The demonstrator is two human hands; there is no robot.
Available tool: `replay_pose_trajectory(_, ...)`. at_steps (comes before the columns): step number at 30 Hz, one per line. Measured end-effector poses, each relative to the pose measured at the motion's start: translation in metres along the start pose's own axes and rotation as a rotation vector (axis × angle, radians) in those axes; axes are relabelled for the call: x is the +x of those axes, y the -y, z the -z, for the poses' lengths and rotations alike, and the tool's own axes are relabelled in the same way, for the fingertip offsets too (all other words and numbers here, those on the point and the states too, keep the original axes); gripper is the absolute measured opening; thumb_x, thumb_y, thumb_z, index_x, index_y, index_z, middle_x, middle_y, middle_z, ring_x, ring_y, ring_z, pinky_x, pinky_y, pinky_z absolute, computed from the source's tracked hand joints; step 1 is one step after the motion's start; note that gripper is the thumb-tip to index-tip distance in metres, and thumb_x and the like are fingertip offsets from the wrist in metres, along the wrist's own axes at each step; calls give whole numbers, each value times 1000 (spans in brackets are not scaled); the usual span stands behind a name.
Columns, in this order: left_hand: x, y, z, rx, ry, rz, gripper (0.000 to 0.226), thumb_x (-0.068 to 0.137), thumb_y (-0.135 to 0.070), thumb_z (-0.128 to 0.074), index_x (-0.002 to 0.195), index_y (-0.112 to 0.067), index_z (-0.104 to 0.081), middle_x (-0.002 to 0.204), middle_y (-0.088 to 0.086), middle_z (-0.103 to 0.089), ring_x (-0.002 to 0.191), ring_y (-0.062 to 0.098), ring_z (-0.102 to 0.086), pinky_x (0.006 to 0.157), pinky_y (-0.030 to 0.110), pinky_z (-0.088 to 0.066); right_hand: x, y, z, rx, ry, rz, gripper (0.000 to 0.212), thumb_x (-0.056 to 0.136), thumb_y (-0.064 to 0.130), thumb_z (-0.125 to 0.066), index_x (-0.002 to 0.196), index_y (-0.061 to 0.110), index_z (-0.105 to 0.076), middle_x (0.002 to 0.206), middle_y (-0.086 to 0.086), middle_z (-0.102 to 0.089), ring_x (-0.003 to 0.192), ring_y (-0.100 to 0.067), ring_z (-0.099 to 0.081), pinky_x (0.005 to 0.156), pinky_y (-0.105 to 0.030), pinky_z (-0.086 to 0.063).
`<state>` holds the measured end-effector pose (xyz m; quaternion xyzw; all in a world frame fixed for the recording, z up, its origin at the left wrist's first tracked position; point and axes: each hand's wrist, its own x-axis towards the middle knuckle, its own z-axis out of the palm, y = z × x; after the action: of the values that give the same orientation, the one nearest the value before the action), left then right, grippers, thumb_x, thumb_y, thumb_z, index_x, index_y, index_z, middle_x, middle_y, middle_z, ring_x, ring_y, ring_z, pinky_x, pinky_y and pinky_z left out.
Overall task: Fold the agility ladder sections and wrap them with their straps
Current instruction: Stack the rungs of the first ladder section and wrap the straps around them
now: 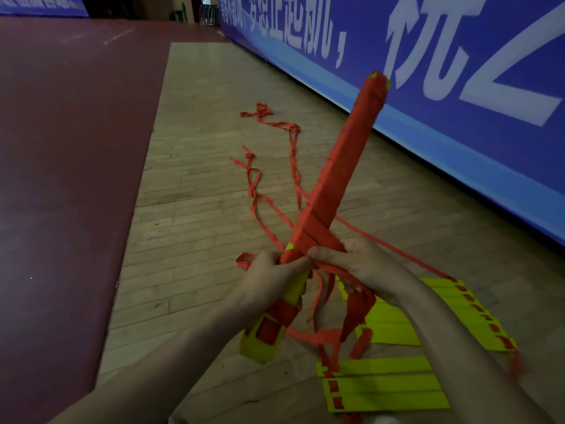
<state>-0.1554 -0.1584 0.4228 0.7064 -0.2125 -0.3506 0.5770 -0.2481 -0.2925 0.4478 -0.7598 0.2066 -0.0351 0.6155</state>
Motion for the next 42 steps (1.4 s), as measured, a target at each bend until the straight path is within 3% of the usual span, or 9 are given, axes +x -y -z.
replay_pose_trajectory(2,0,0,-2,-105,9,47,24,86,-25,-67,78,-2,-67,69,15,-65,52,25,-58,54,32,-51,0,2,2,32,-28,50,27,86,22,-67,62,11,-63,41,9,-56,36,2,-48,42,-11,-36)
replay_pose_trajectory(8,2,3,-4,-3,-29,33,36,85,-36,-69,79,-1,-67,65,16,-63,52,22,-58,50,30,-52,5,-6,10,-276,-74,134,64,53,74,-69,86,19,-75,81,-3,-75,69,-3,-62,71,-34,-48)
replay_pose_trajectory(11,4,10,-3,144,-70,-25,42,84,-41,-69,83,0,-68,76,20,-71,57,24,-65,54,35,-57,3,-6,12,-325,-67,195,57,60,66,-75,98,24,-72,91,4,-74,88,-9,-69,83,-34,-54)
replay_pose_trajectory(16,9,14,-3,224,-138,-74,38,87,-39,-65,80,-1,-69,72,13,-72,62,27,-71,57,43,-60,-1,-5,5,-182,-20,139,4,87,21,-68,87,19,-64,40,19,-52,37,8,-49,40,-7,-34)
replay_pose_trajectory(21,15,16,4,527,-222,-133,37,85,-49,-58,66,-18,-62,54,-5,-62,43,6,-60,43,22,-47,7,-17,-10,-187,-143,90,21,82,40,-71,89,21,-68,57,17,-65,53,4,-60,51,-16,-46)
replay_pose_trajectory(26,20,16,11,572,-127,-80,38,86,-49,-61,70,-15,-67,52,-6,-61,37,-1,-55,37,13,-38,8,-20,-13,-204,-113,-34,21,85,39,-68,86,18,-65,37,14,-48,29,-1,-43,34,-16,-31)
replay_pose_trajectory(33,20,16,13,83,94,136,37,77,-41,-75,82,-4,-72,69,13,-66,59,24,-61,60,35,-53,3,-10,-8,15,22,-163,33,89,34,-64,67,13,-49,32,8,-36,25,-4,-27,31,-16,-22)
replay_pose_trajectory(39,16,12,11,60,76,167,40,79,-38,-75,85,2,-69,64,12,-63,50,21,-59,53,30,-52,1,-2,-1,-187,-104,-39,46,85,31,-70,42,20,-59,32,10,-42,27,0,-39,31,-12,-27)
replay_pose_trajectory(42,16,16,11,297,-51,103,47,82,-51,-67,82,-5,-72,66,8,-69,49,15,-62,50,24,-52,2,-3,-2,-203,-78,-8,28,86,28,-69,60,24,-60,35,17,-47,32,6,-45,36,-8,-31)
